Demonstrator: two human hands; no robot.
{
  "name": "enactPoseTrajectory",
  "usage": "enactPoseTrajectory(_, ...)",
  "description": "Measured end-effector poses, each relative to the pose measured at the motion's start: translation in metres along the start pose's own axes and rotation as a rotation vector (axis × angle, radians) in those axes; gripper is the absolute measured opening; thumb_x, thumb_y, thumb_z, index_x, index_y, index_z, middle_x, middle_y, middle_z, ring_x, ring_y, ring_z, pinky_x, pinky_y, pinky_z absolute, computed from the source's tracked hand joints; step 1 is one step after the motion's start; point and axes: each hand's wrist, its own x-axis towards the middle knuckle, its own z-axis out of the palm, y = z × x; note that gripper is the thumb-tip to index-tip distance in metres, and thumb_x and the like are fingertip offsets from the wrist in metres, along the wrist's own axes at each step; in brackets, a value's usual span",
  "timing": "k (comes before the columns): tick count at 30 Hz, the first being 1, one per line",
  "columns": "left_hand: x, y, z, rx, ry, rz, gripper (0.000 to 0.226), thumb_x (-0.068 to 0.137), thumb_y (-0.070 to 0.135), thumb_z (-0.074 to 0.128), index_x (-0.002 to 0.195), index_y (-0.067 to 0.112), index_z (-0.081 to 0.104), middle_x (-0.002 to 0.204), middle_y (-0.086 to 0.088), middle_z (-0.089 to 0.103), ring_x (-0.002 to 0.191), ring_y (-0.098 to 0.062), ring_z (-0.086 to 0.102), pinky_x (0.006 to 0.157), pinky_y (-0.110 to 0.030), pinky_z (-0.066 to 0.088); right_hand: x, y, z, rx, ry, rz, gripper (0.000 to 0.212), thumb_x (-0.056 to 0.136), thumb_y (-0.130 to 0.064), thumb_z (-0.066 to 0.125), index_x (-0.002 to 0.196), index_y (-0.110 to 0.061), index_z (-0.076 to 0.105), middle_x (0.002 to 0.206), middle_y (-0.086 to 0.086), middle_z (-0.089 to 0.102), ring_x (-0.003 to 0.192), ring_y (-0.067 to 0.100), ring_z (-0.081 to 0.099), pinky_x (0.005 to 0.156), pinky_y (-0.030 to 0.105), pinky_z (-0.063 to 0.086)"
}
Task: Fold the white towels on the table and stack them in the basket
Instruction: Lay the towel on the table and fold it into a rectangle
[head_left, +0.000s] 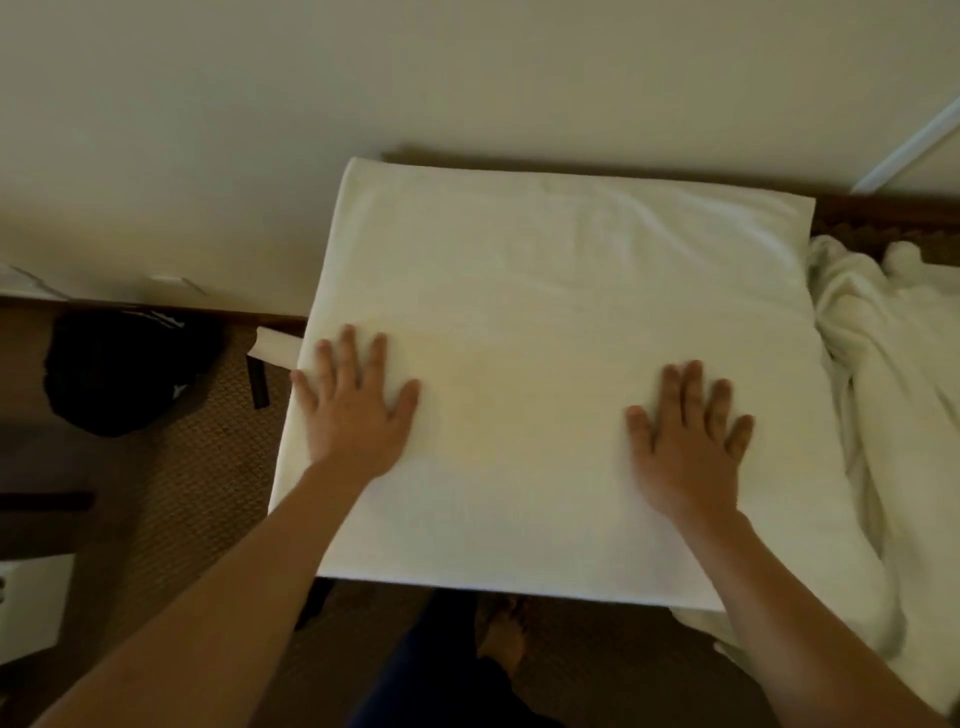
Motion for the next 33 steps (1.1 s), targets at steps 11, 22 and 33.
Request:
enactPoseTrajectory(11, 0.081, 0.031, -0.014, 0.056, 0.056, 0.359, 0.070, 0.099, 0.067, 0.015, 0.163, 0.038, 0.008, 0.172, 0.002, -0.007, 0.158, -0.029, -0.005, 0.125, -0.057, -0.001, 0.049, -0.118, 0.003, -0.014, 0.120, -0.346, 0.068, 0.101, -0.056, 0.024, 0.162, -0.025, 0.020, 0.170, -0.002, 0.013, 0.157, 0.029, 0.011, 0.122, 0.060, 0.007)
enactPoseTrajectory(22, 0.140, 0.130, -0.035, -0.019, -0.015, 0.385, 0.068, 0.099, 0.058, 0.006, 0.163, 0.033, 0.004, 0.171, -0.006, -0.014, 0.156, -0.034, -0.012, 0.123, -0.062, -0.004, 0.111, -0.118, -0.027, -0.009, 0.059, -0.275, 0.076, 0.100, -0.063, 0.012, 0.163, -0.022, 0.006, 0.171, 0.003, -0.005, 0.157, 0.032, -0.006, 0.124, 0.060, -0.001)
enactPoseTrajectory(33, 0.238, 0.150, -0.055, 0.068, 0.017, 0.162, 0.072, 0.101, 0.060, 0.018, 0.164, 0.028, 0.001, 0.171, -0.006, -0.009, 0.157, -0.032, -0.009, 0.123, -0.063, -0.003, 0.278, 0.029, -0.097, 0.254, 0.164, 0.285, 0.065, 0.106, -0.052, 0.023, 0.163, -0.023, 0.010, 0.171, 0.002, 0.003, 0.156, 0.035, 0.007, 0.122, 0.060, 0.010)
